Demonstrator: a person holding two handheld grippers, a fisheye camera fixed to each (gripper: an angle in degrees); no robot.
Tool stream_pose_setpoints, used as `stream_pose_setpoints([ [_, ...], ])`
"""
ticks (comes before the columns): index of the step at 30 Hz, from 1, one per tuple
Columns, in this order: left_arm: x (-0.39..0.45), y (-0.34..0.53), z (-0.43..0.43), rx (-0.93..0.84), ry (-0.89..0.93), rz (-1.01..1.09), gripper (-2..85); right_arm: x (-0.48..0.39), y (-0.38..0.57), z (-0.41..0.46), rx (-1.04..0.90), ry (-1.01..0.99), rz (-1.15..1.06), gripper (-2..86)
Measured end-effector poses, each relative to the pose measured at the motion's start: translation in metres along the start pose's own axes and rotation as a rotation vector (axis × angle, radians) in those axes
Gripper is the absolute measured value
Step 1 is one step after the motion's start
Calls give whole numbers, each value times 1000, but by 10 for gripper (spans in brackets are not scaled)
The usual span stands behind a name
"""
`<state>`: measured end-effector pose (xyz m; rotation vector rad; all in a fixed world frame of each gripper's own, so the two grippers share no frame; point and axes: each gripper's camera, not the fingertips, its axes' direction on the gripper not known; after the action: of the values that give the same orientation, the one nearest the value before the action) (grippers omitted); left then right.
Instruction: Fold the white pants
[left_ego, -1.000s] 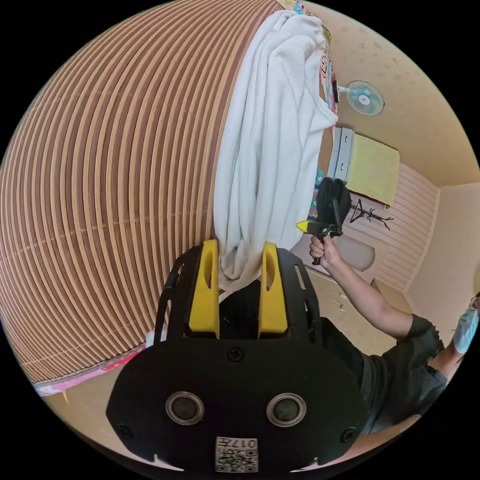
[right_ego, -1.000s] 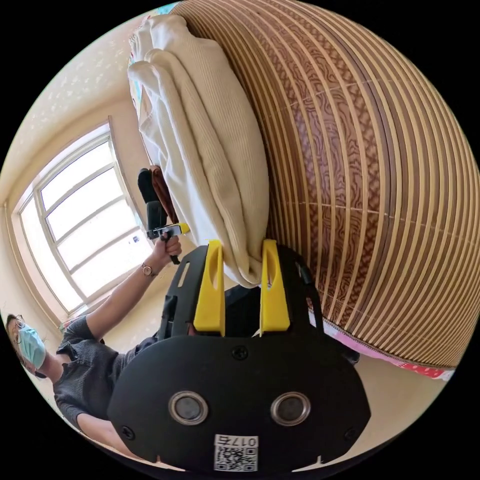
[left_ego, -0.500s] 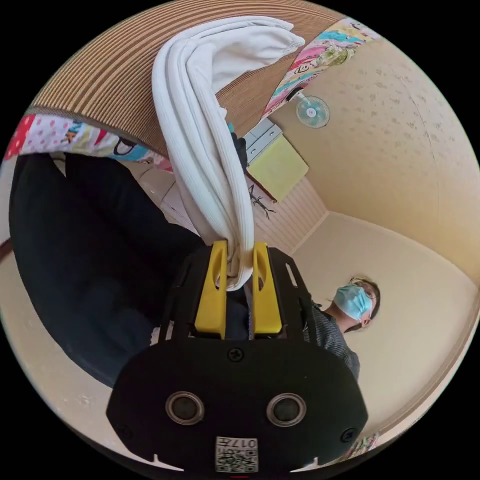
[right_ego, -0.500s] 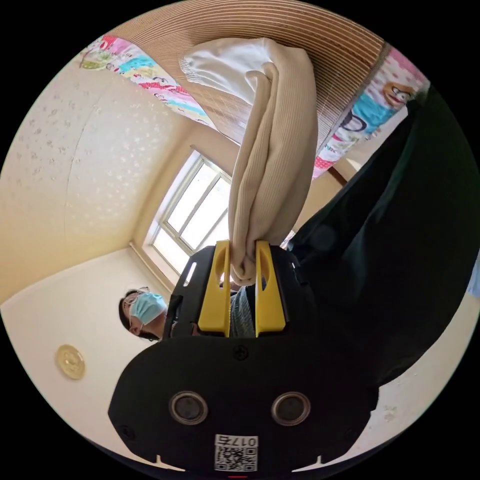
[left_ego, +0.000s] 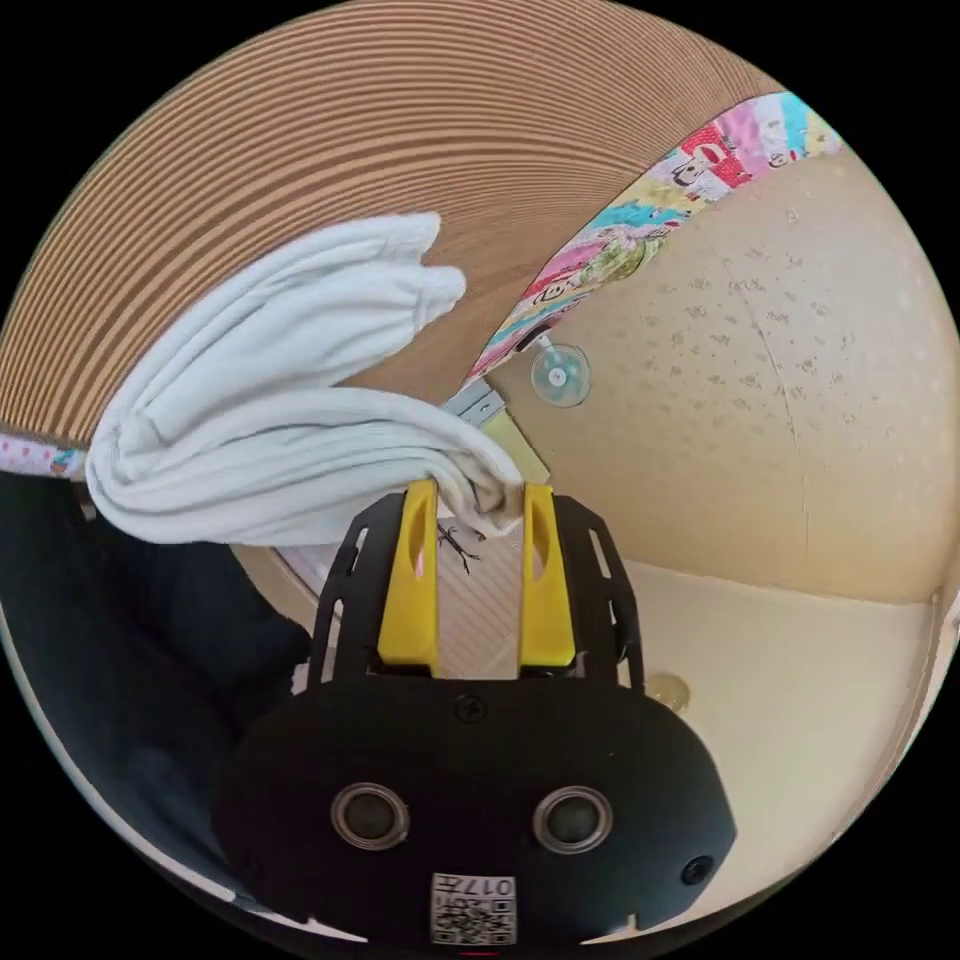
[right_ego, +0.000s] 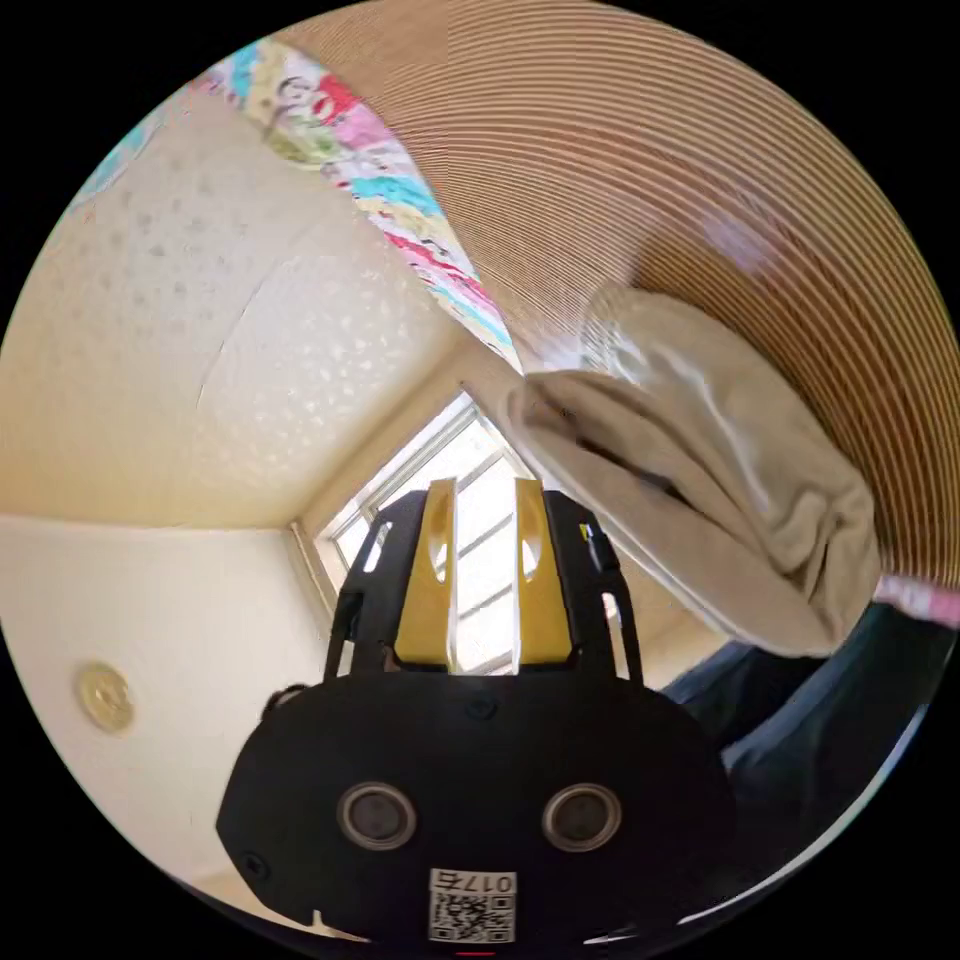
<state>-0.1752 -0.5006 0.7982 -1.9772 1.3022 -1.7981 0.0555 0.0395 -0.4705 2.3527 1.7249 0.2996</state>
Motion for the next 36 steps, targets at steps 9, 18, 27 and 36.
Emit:
stream_pose_setpoints([
  [9,-18,0,15,157,-533,412,134,-36,6,66,-101,911,-334,148],
  [18,-105,59,95,130,-1003,486,148,41,92,148,-361,1342,-407,175],
  [27,-156,83,137,22,-1197,462,152,68,120,176,-396,1408,-338,103],
  [36,-162,73,151,-25,-1312,374,104,70,107,176,-527,1487,-393,28],
])
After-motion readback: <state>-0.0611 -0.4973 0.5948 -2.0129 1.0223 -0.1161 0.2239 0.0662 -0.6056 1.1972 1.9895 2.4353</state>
